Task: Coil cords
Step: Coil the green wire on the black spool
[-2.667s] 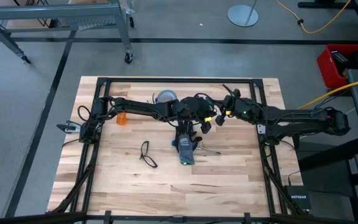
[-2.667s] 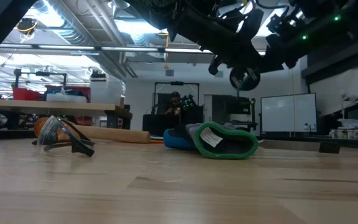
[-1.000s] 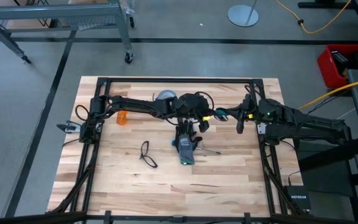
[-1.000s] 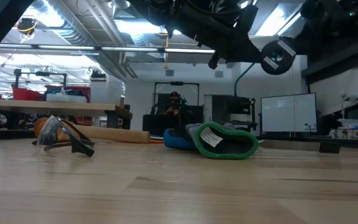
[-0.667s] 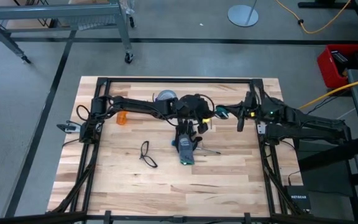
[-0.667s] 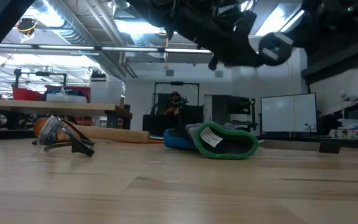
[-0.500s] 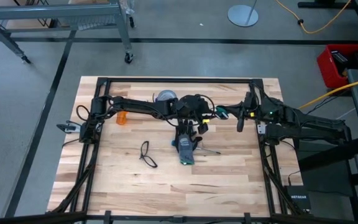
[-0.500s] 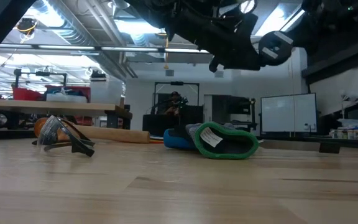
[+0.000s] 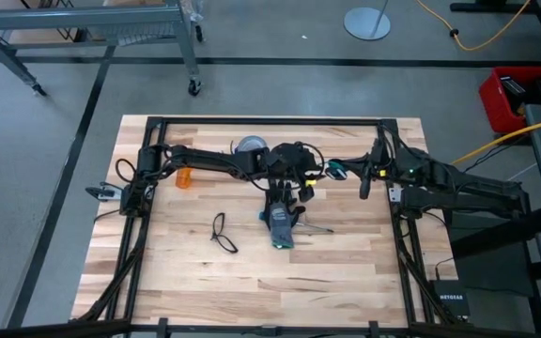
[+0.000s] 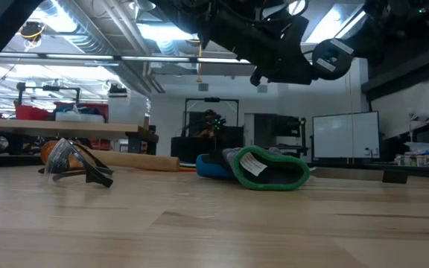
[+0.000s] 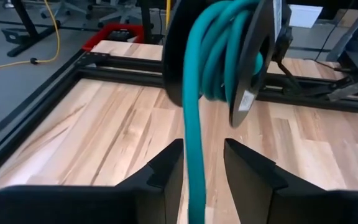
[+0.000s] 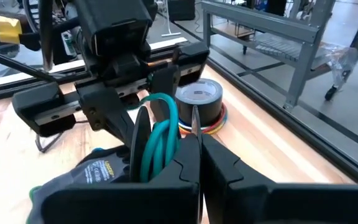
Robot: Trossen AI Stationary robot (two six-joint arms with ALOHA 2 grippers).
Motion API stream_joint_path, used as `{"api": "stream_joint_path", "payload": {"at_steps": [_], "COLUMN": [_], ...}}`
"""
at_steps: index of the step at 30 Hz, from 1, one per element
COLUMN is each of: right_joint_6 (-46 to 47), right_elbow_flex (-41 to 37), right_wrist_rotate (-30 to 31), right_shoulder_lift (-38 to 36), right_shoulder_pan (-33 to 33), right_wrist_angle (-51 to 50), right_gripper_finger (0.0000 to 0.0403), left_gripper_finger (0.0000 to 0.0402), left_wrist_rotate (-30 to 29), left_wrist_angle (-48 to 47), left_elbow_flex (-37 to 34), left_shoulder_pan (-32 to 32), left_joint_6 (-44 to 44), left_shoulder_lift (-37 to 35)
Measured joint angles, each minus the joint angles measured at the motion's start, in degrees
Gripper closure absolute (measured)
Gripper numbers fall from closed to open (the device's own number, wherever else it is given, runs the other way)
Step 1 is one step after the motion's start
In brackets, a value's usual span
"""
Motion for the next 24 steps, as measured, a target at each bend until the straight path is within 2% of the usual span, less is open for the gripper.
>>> {"api": "stream_joint_path", "payload": {"at_steps": [7,19,24], "right_joint_6": [-0.1,-0.1,0.0], "right_elbow_flex": [0.0,0.0,0.0], "right_wrist_rotate": [3.9,6.7,7.3], "right_shoulder_lift": [-4.0,-10.8,-13.0], "right_shoulder_pan": [0.0,0.0,0.0], "right_wrist_angle": [-5.1,-10.9,-12.2], "right_gripper_finger": [0.0402,0.0402,0.0402], "left_gripper_finger": [0.0291,0.029,0.029], "left_wrist_rotate": [0.0,-0.1,0.0], "left_wrist_angle": [0.0,-0.2,-3.7], "left_elbow_flex": [0.0,0.1,0.1], "left_shoulder_pan": [0.2,0.2,0.2], "left_joint_6": [0.2,0.2,0.2], "left_shoulder_lift": [0.0,0.0,-0.1]}}
